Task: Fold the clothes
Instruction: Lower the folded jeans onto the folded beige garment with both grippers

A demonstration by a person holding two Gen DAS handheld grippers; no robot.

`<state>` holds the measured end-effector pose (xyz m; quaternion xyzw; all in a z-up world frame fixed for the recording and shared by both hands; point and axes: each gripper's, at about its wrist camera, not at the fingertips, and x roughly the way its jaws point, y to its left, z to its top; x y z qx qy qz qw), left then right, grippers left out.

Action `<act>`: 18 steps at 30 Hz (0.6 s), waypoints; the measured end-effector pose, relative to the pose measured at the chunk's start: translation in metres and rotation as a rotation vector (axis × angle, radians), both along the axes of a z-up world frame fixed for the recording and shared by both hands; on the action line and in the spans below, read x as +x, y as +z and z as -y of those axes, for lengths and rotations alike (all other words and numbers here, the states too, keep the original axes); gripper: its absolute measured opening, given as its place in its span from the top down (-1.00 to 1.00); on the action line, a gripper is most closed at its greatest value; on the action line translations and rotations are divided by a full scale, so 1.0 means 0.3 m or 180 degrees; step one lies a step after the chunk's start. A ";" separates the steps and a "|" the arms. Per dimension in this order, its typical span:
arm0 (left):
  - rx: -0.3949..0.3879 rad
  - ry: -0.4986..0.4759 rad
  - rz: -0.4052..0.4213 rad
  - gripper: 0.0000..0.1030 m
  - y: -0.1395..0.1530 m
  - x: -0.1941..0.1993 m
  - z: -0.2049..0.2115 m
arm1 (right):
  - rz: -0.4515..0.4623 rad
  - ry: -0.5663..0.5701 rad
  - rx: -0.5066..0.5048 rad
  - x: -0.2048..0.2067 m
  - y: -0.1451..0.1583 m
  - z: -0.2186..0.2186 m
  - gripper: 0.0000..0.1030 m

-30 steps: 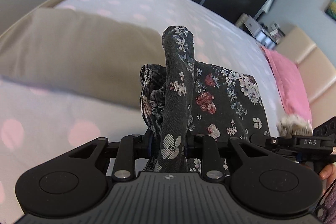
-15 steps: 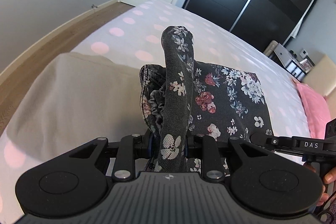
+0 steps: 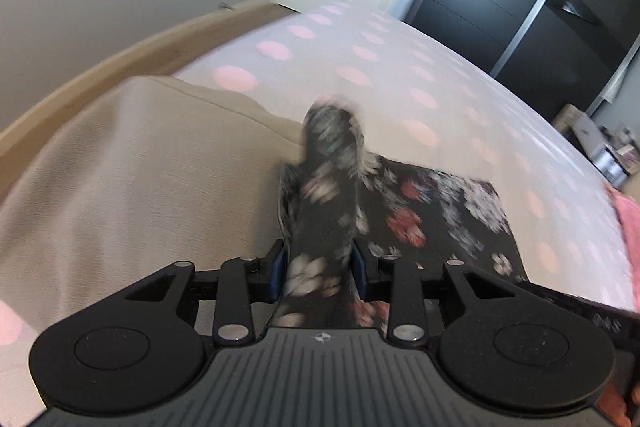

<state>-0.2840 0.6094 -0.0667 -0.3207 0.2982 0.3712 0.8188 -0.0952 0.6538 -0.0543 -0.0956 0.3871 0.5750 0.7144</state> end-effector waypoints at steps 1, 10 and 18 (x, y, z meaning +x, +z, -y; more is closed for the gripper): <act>0.0050 -0.0038 0.0009 0.41 0.016 -0.009 0.008 | 0.0069 0.0041 0.0034 0.000 0.006 0.012 0.42; 0.0458 -0.0350 0.0006 0.67 0.114 -0.059 0.081 | 0.0402 0.0584 0.0185 -0.106 0.054 -0.036 0.53; 0.0330 -0.0280 -0.0251 0.74 -0.065 0.017 -0.012 | 0.0443 0.0216 -0.0226 -0.050 -0.104 -0.168 0.82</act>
